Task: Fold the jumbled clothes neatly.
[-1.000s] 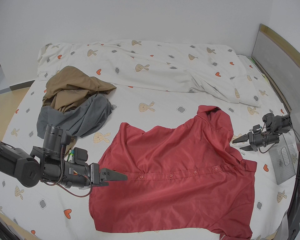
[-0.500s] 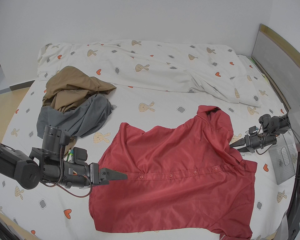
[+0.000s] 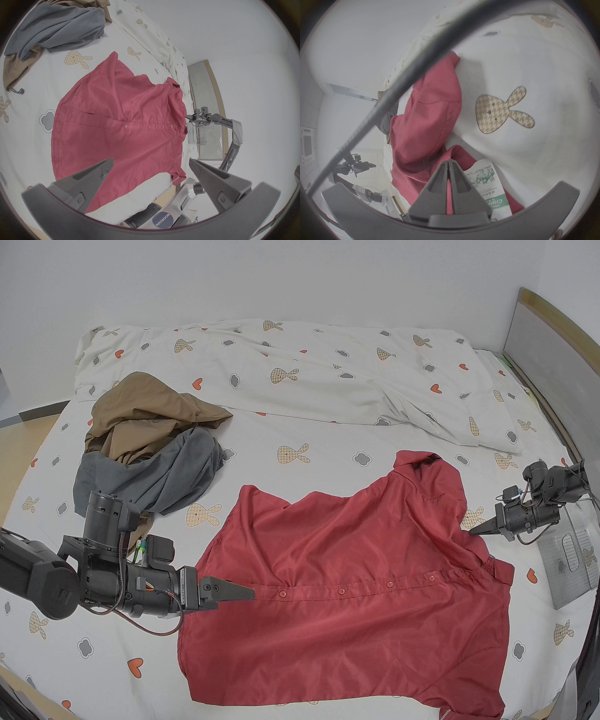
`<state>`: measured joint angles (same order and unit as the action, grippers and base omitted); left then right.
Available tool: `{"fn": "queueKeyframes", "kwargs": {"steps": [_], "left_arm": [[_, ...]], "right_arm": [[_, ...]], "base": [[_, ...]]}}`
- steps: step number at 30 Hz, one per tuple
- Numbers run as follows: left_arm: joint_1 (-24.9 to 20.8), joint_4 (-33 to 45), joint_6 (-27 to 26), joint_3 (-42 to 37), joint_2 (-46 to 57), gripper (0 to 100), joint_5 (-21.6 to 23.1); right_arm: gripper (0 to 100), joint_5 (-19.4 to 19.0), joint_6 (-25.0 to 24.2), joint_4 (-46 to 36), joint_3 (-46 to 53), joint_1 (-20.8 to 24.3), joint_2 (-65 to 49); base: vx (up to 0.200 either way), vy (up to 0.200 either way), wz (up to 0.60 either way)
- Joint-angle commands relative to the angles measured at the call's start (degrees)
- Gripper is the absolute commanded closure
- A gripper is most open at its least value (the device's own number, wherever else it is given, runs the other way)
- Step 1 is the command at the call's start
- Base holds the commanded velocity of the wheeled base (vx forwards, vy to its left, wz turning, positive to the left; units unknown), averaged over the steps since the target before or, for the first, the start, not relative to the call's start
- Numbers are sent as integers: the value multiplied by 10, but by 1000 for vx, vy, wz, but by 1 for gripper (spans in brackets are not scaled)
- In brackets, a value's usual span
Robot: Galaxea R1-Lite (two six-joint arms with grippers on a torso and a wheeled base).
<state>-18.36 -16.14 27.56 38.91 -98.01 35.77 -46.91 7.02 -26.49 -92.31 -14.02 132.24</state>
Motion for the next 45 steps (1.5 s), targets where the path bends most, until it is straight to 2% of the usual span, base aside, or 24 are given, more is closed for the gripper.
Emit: {"fn": "queueKeyframes", "kwargs": {"steps": [1, 18, 25, 36, 37, 42, 45], "left_arm": [[-1, 0, 0, 0, 0, 0, 0], [-1, 0, 0, 0, -2, 0, 1], [-1, 0, 0, 0, -3, 0, 1], [-6, 0, 0, -1, -2, 0, 0], [-6, 0, 0, -1, -2, 0, 1], [-6, 0, 0, 0, -4, 0, 0], [-1, 0, 0, 6, -22, 0, -2]], "right_arm": [[100, -2, -1, 0, 20, -22, -65], [100, 8, 0, 5, 35, -91, -103], [100, 17, -3, 6, 76, -116, -137], [100, 25, 1, 9, 83, -103, -121], [0, 26, -2, 9, 81, -103, -119], [0, 25, -3, 9, 80, -109, -123], [0, 22, -10, 14, 80, -137, -147]], "base": [[0, 0, 0], [0, 0, 0], [0, 0, 0], [0, 0, 0], [0, 0, 0], [0, 0, 0], [0, 0, 0]]}}
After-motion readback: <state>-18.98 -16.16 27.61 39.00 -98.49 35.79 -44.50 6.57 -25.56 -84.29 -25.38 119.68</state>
